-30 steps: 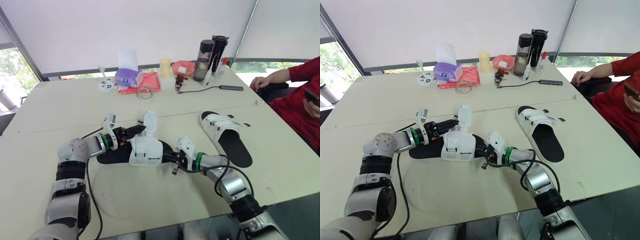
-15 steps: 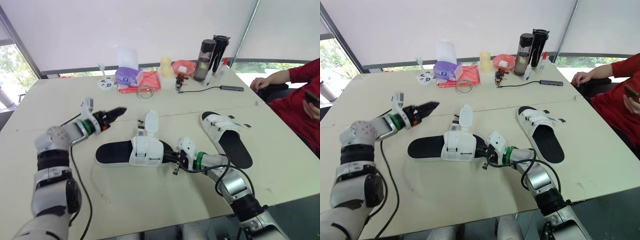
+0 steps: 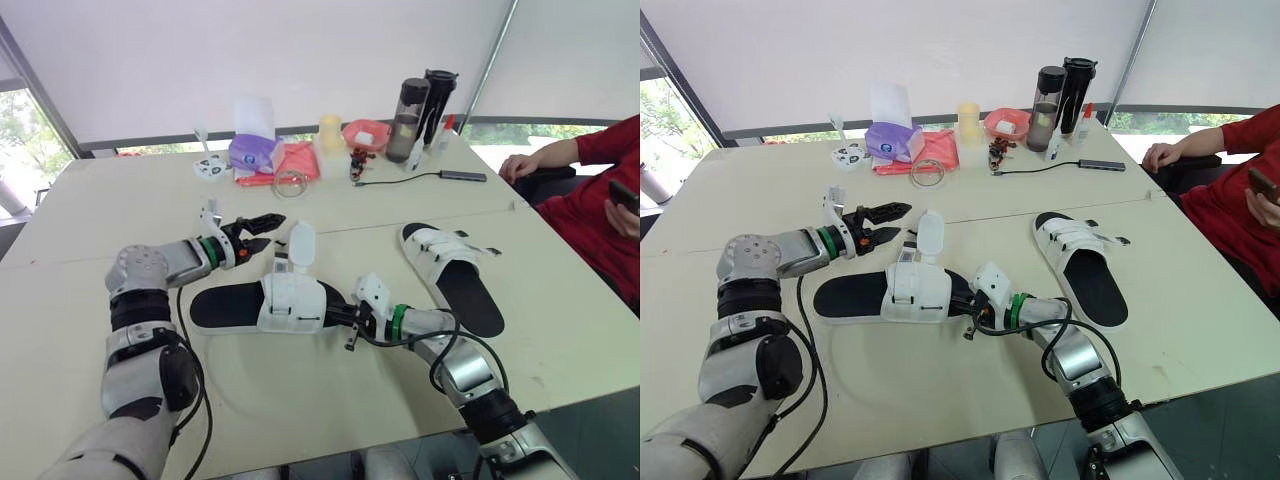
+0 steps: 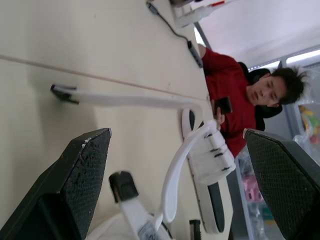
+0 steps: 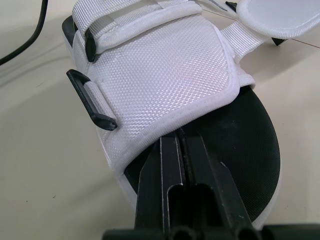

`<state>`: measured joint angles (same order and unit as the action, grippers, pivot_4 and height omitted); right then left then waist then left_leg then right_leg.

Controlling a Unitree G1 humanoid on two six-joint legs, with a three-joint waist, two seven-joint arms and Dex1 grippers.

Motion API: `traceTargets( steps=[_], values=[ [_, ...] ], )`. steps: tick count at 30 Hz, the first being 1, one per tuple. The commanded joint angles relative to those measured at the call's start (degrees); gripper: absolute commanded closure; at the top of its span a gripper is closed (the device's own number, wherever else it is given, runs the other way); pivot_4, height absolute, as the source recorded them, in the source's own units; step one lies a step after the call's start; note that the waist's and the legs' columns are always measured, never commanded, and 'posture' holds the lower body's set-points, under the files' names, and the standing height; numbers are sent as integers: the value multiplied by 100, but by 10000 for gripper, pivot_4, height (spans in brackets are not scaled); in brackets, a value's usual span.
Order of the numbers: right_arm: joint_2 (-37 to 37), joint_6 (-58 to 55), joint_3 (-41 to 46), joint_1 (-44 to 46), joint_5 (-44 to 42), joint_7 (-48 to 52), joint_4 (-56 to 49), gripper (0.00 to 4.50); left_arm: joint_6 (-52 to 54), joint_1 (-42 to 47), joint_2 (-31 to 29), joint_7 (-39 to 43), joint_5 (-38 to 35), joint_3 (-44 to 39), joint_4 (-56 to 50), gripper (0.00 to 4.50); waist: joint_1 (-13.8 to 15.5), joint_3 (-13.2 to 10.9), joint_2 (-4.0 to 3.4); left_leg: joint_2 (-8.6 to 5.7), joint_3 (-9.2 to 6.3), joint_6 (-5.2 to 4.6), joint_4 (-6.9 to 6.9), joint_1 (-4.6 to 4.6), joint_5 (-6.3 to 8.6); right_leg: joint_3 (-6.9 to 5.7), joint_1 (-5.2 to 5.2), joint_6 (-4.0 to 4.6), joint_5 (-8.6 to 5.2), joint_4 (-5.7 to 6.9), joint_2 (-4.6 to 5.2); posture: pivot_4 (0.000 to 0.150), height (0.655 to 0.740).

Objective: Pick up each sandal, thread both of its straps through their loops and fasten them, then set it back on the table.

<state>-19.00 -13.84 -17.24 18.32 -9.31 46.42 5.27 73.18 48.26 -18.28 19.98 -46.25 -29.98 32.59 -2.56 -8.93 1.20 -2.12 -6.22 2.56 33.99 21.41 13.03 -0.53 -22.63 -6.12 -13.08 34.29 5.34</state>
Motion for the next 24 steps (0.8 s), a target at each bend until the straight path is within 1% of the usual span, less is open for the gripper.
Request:
traceTargets(
  steps=[1, 5, 10, 13, 16, 17, 19, 21, 24],
  values=[
    [-29, -337, -363, -337, 372, -59, 566, 45000, 229, -146, 20, -69, -20, 38, -116, 632, 1, 0, 0, 0, 0, 0, 0, 0, 0, 0, 0, 0, 0, 0, 0, 1500, 7400],
    [-30, -347, -363, -350, 367, -60, 563, 45000, 368, -326, -13, 75, -37, 170, -334, 632, 4, 0, 1, 0, 0, 3, 0, 0, 1, 0, 1, 1, 0, 0, 0, 1500, 7400],
    [-17, -354, -359, -343, 358, -65, 567, 45000, -63, -588, -221, 390, 405, 913, -732, 632, -1, 1, -1, 0, 1, 5, 0, -1, 3, 1, 1, 3, -1, -2, 1, 1500, 7400],
    [-9, -354, -357, -330, 358, -68, 572, 45000, -147, -592, -256, 476, 464, 1016, -714, 632, 3, 2, -2, 0, 0, 5, 0, -1, 3, 1, 1, 4, -2, -2, 1, 1500, 7400],
    [-9, -348, -361, -334, 358, -76, 574, 45000, -131, -530, -269, 595, 410, 998, -704, 9272, 2, 1, -2, 0, -1, 5, 0, 0, 3, 1, -1, 5, -2, -2, 2, 1500, 7400],
    [-9, -347, -361, -335, 358, -78, 574, 45000, -117, -518, -272, 626, 402, 996, -704, 14433, 2, 1, -2, 0, -2, 5, 0, 1, 3, 1, -2, 5, -2, -3, 1, 1500, 7400],
    [-10, -346, -361, -336, 360, -78, 577, 45000, -180, -489, -259, 598, 455, 976, -644, 23283, 1, 1, -2, 0, -1, 5, 0, 1, 3, 1, -1, 5, -2, -4, 2, 1500, 7400],
    [-13, -347, -357, -338, 362, -79, 578, 45000, -275, -451, -291, 593, 551, 1008, -537, 33576, 1, 1, -2, 0, -1, 5, 0, 1, 3, 1, -1, 5, -2, -4, 2, 1500, 7400],
    [-16, -349, -354, -341, 361, -82, 575, 45000, -361, -433, -388, 702, 715, 1204, -501, 33576, 1, 1, -1, 0, -1, 5, 0, 1, 3, 1, -2, 5, -2, -4, 2, 1500, 7400]
  ],
)
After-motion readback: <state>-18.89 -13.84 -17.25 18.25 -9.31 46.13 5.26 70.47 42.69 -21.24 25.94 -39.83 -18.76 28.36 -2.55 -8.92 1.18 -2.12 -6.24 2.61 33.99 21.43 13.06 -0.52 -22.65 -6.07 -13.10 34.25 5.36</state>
